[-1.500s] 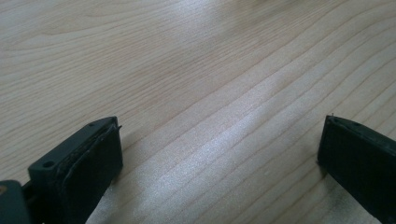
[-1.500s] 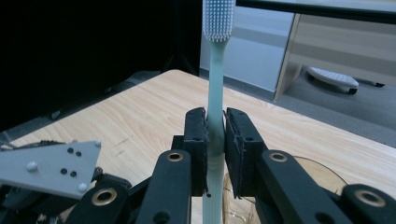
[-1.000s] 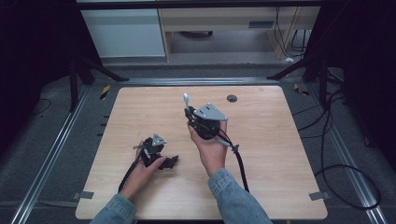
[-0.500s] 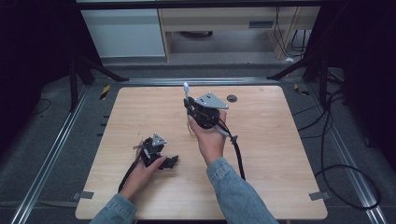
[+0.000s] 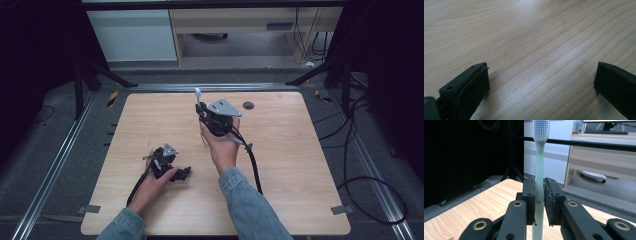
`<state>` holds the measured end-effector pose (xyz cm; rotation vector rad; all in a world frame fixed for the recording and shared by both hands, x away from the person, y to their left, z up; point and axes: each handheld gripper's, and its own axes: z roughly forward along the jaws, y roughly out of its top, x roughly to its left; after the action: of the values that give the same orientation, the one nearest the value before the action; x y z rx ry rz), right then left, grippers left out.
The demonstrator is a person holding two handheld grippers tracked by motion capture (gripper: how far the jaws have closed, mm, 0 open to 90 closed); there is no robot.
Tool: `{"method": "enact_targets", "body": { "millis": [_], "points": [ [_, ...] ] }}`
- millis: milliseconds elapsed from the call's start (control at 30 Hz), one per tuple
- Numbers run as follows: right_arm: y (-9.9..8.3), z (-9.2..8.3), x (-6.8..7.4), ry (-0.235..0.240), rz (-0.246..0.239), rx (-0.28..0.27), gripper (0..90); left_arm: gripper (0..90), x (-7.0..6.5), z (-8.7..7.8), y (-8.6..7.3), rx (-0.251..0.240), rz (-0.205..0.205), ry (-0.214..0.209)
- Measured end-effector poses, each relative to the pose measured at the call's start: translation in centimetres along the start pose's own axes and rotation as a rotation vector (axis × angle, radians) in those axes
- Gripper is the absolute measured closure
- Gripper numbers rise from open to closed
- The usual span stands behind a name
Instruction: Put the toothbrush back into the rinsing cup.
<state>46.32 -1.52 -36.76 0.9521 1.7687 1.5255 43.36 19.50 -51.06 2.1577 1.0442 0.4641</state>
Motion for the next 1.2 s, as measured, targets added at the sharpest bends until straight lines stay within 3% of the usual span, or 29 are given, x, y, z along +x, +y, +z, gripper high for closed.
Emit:
{"method": "enact_targets", "body": {
  "millis": [400, 667, 1200],
  "points": [
    [-0.7, 0.1, 0.9, -0.028, -0.048, -0.03, 79.3, 0.0, 0.0, 0.0, 0.0, 0.001, 0.001, 0.0],
    [-1.0, 0.2, 1.0, -0.035, -0.081, -0.013, 79.3, 0.0, 0.0, 0.0, 0.0, -0.001, -0.001, 0.0],
    [-2.1, 0.7, 0.2, -0.055, -0.069, 0.005, 79.3, 0.0, 0.0, 0.0, 0.0, -0.001, 0.0, 0.0]
  ]
}}
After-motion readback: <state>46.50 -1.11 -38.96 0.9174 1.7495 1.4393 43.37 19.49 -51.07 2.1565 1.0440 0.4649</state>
